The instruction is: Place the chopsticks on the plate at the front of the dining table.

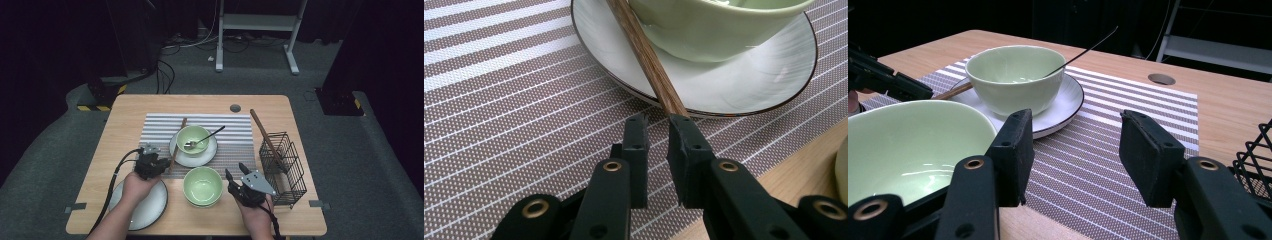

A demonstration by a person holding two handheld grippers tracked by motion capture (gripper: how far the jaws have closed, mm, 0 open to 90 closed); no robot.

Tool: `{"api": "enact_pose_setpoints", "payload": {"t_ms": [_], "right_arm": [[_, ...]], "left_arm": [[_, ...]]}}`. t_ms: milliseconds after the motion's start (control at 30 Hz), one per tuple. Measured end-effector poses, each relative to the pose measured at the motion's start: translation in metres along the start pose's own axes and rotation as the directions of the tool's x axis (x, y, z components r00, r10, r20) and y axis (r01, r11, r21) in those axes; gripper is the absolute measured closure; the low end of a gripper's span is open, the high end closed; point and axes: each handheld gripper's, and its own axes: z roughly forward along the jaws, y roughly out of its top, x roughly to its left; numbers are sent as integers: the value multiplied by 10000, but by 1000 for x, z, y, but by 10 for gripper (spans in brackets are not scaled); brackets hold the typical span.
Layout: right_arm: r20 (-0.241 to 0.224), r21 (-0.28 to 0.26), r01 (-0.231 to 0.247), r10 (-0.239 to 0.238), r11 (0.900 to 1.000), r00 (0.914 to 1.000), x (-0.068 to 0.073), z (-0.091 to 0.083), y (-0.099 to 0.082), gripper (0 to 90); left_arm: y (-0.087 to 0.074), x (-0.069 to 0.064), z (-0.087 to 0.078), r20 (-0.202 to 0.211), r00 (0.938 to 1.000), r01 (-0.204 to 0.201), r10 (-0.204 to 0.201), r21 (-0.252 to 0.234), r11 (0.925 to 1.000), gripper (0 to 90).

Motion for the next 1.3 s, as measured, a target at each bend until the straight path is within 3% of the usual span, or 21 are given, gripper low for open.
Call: {"api": "enact_pose_setpoints", "payload": {"t_ms": [1300], "right_arm": [[-130,72,-163,164,9998,9998,-1,3,-2,474]], "left_arm": [[6,-9,0,105,9998,-198,195,296,9994,785]]}}
